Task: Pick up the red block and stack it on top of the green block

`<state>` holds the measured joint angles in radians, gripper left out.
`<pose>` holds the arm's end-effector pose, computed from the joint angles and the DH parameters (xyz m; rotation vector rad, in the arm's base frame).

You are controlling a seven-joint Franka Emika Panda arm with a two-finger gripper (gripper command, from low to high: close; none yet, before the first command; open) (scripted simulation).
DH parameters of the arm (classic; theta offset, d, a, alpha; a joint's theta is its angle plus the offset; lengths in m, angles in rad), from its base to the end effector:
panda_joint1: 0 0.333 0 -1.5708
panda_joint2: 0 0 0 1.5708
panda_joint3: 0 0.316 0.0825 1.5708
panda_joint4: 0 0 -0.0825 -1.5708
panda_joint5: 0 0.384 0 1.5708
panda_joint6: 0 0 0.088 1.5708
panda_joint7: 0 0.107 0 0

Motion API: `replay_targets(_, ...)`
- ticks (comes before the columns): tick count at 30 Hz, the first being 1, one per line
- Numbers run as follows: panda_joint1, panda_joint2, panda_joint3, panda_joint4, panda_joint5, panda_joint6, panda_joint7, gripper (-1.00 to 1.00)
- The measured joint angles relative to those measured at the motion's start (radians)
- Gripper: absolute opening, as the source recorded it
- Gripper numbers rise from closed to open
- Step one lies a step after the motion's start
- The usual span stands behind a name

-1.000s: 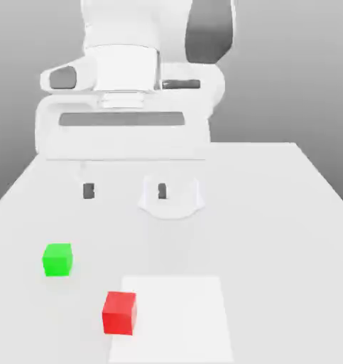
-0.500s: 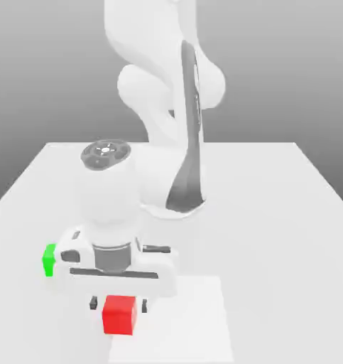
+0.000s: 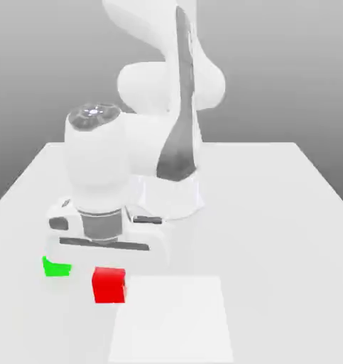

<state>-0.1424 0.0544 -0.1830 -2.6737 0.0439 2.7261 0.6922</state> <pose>0.3945 -0.1359 0.2188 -2.7061 1.5810 0.0036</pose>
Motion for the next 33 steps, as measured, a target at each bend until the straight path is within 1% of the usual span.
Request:
replay_targets(7, -0.14, -0.11, -0.064, -0.083, -0.047, -0.025, 0.153, -1.0)
replay_targets(15, -0.305, -0.233, -0.125, -0.175, -0.159, -0.05, 0.368, -1.0)
replay_targets(18, -0.306, -0.162, -0.14, -0.181, -0.13, 0.025, 0.361, -1.0)
replay_targets(20, -0.293, -0.091, -0.137, -0.18, -0.075, 0.093, 0.325, -1.0)
replay_targets(22, -0.299, -0.016, -0.112, -0.177, 0.006, 0.161, 0.269, -1.0)
replay_targets(23, -0.305, 0.005, -0.1, -0.176, 0.031, 0.18, 0.251, 1.0)
replay_targets(28, -0.306, 0.005, -0.1, -0.176, 0.031, 0.18, 0.251, 1.0)
replay_targets(29, -0.307, 0.016, -0.096, -0.175, 0.045, 0.19, 0.24, 1.0)
replay_targets(33, -0.336, -0.089, -0.104, -0.18, -0.069, 0.094, 0.321, 1.0)
